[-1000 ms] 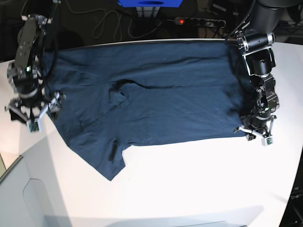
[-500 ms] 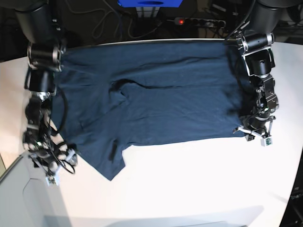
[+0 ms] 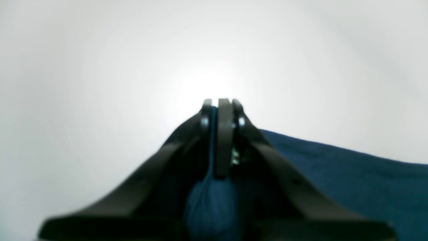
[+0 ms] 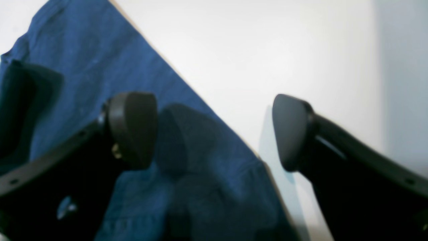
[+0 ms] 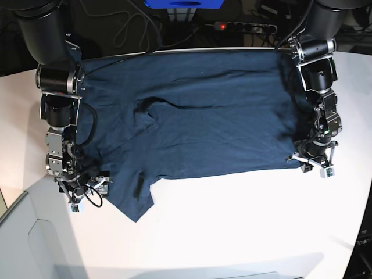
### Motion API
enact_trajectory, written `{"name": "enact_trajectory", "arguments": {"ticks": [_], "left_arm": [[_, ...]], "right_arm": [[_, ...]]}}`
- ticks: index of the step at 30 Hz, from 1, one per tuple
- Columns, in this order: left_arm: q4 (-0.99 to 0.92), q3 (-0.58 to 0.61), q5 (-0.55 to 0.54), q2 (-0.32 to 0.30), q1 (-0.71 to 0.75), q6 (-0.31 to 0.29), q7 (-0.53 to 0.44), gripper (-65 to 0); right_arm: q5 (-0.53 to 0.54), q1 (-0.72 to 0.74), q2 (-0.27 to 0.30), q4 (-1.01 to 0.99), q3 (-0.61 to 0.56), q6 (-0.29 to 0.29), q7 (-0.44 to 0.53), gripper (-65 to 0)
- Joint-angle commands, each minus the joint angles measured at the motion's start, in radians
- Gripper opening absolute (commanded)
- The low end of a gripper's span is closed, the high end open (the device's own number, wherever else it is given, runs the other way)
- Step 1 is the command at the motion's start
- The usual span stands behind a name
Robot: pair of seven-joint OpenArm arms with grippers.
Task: Fold the T-shirt properly
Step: 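Move both grippers down along the shirt sides to the hem corners, then grasp the hem corners with both grippers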
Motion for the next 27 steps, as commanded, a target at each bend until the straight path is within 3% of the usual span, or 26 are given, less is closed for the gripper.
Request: {"name": "enact_trajectory", "arguments": {"ticks": [1,6,13,15,20,27], "left_arm": [[0.002,-0.001,0.015,-0.011,-0.005,0.005,0.044,-65.0],[0.002,0.002,0.015,-0.01,-0.005,0.005,0.046,-65.0],[0.002,-0.001,0.021,0.007,-0.003,0.005,0.047,-65.0],[0.002,0.002,0.021,0.009,-0.003,0.005,0.047,-65.0],[0.006,-0.001,0.015,0.012,0.011,0.005,0.047,-65.0],[0.164,-0.002,0.013,0.029,0.073,0.005,0.049,-65.0]], "right_arm": [[0.008,0.012,0.008,0.009,-0.009,0.005,-0.007,-18.8],[0.008,-0.023,0.006,0.009,-0.114,0.005,-0.007,-41.4],[0.008,-0.043,0.009,0.012,-0.143,0.005,-0.011,-57.0],[0.008,-0.043,0.012,0.012,-0.14,0.005,-0.013,-65.0],[0.011,-0.043,0.014,0.032,-0.132,0.005,-0.005,-64.9],[0.011,-0.186,0.032,0.345,-0.131,0.005,-0.014,-64.9]]}}
